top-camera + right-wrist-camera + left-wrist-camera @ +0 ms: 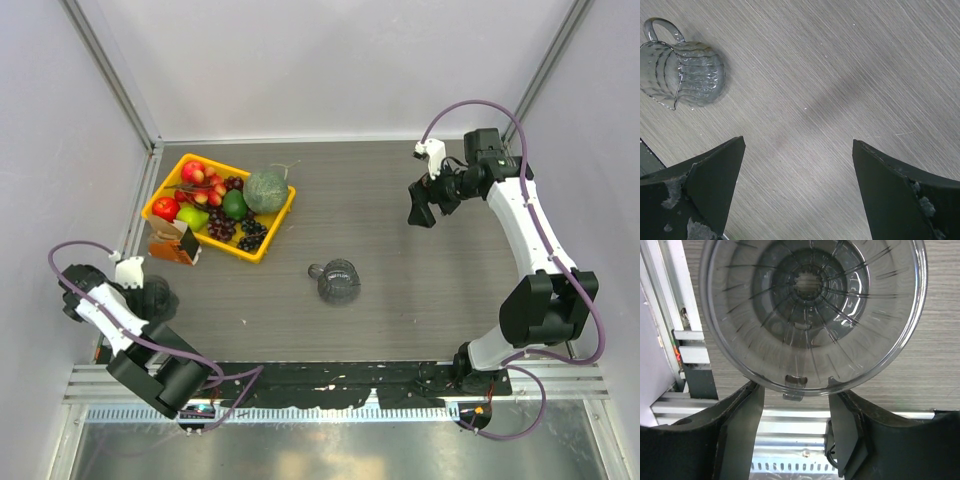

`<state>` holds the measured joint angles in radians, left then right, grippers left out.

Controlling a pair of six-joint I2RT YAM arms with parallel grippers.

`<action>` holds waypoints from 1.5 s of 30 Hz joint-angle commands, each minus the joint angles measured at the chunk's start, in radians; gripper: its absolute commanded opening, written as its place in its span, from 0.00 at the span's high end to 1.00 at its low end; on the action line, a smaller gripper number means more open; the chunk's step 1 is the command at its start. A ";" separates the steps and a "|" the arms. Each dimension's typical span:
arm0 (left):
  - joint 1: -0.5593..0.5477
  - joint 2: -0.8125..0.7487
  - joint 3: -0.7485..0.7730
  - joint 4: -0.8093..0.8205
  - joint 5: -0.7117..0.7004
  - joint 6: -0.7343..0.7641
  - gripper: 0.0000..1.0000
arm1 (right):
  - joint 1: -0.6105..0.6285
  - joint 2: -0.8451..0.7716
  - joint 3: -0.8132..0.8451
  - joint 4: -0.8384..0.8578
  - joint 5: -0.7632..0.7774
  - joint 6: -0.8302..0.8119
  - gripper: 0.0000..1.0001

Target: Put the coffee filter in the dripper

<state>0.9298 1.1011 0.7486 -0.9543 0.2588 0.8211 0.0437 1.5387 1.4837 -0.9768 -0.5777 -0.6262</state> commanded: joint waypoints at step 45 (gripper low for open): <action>-0.195 -0.209 0.199 -0.376 0.401 0.271 1.00 | -0.001 -0.005 0.052 -0.022 -0.040 0.029 0.04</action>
<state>0.8730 0.8570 0.8497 -1.2095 0.5663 1.0199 0.0437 1.5532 1.5120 -1.0183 -0.5896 -0.6182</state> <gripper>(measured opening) 0.256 0.956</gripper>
